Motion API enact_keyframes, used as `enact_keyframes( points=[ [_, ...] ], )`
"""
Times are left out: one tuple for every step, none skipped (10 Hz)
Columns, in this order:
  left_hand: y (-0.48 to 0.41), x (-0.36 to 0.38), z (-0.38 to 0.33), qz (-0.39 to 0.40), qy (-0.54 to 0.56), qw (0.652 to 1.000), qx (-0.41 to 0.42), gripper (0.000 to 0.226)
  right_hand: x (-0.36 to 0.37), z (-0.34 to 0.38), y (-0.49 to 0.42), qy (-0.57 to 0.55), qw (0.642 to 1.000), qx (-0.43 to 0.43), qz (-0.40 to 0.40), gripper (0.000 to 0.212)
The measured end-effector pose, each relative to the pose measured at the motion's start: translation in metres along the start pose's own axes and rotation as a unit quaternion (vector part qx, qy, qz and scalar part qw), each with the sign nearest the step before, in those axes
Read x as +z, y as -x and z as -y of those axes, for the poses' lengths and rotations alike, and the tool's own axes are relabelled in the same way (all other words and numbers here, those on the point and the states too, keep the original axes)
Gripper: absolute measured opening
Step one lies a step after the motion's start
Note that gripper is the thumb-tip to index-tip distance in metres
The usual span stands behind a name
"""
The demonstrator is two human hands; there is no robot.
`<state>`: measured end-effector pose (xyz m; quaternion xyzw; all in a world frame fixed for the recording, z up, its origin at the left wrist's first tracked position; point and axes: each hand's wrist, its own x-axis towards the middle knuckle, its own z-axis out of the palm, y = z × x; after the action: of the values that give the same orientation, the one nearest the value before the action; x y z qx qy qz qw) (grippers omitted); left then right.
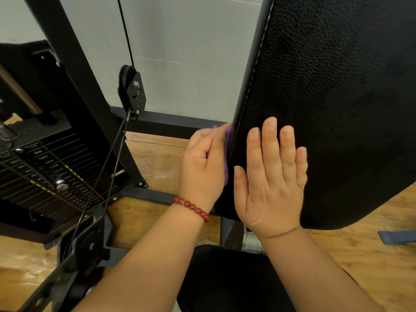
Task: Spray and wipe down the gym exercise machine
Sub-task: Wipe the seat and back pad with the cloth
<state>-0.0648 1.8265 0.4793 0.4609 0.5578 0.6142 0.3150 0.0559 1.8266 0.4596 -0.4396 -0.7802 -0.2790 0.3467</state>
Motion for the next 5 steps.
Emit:
enact_keyframes(
  points=[
    [0.015, -0.005, 0.018, 0.030, -0.039, 0.998, -0.028, 0.033, 0.001, 0.001, 0.000, 0.004, 1.000, 0.002, -0.005, 0.064],
    [0.019, -0.009, 0.021, 0.044, -0.041, 0.997, -0.039, 0.033, 0.002, 0.001, -0.001, 0.004, 1.000, 0.004, -0.008, 0.064],
    [0.011, -0.006, 0.013, 0.007, -0.036, 0.999, -0.012, 0.033, 0.003, 0.002, 0.000, 0.001, 1.000, 0.005, -0.009, 0.064],
    [0.014, 0.000, 0.014, -0.007, -0.011, 0.999, -0.038, 0.028, 0.002, 0.001, 0.001, 0.001, 1.000, 0.004, -0.004, 0.064],
    [0.026, -0.001, 0.025, 0.008, -0.017, 0.997, -0.080, 0.025, 0.002, 0.002, 0.001, 0.004, 1.000, 0.006, -0.007, 0.063]
  ],
)
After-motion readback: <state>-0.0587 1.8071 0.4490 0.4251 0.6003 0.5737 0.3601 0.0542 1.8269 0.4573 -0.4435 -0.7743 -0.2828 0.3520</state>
